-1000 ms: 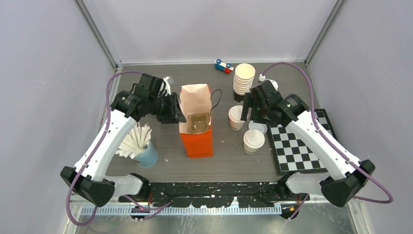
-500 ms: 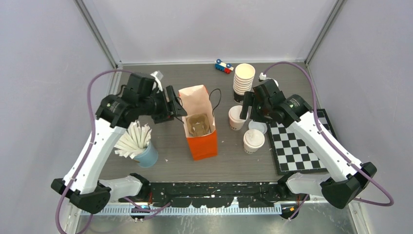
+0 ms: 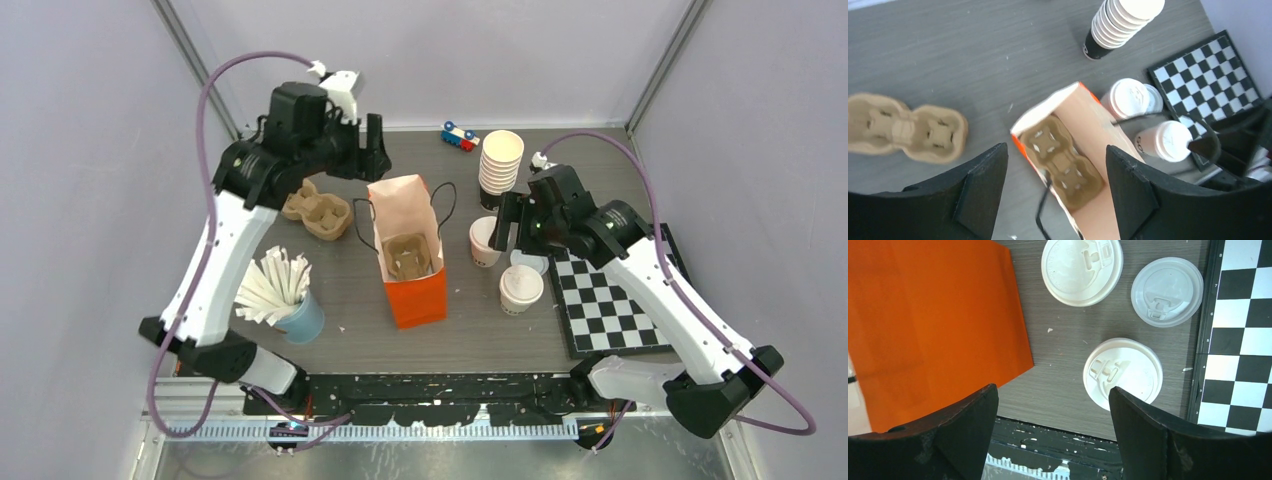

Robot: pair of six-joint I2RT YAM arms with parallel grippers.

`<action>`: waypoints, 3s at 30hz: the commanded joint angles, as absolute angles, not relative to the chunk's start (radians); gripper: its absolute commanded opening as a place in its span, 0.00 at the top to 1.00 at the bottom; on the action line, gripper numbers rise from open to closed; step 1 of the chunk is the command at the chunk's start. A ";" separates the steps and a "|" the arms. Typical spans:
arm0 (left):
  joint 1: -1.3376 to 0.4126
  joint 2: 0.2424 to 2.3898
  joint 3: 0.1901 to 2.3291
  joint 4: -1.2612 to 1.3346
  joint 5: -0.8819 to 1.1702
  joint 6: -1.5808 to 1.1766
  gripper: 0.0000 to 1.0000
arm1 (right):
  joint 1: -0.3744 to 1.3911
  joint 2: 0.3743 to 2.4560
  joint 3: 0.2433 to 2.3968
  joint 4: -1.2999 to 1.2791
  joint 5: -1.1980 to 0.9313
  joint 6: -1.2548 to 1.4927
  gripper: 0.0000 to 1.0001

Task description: Pack the takeout coffee

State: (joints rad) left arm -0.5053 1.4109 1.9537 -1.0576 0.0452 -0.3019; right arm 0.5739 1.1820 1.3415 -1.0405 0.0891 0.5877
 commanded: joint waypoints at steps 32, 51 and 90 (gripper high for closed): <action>-0.497 1.803 2.057 -1.094 0.314 0.287 0.53 | 0.569 1.082 1.419 -1.092 0.065 0.517 0.15; -0.497 1.744 2.069 -1.137 0.197 0.096 1.00 | 0.570 1.080 1.414 -1.103 0.088 0.519 0.15; -0.497 1.325 1.530 -0.905 0.038 -0.746 1.00 | 0.497 1.160 1.109 -0.983 0.122 0.415 0.10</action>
State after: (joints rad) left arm -0.5011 1.3304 1.4757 -0.8883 0.0975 -0.7193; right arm 0.5053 1.1397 1.1141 -1.0542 0.1226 0.4728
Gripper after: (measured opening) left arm 0.007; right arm 0.895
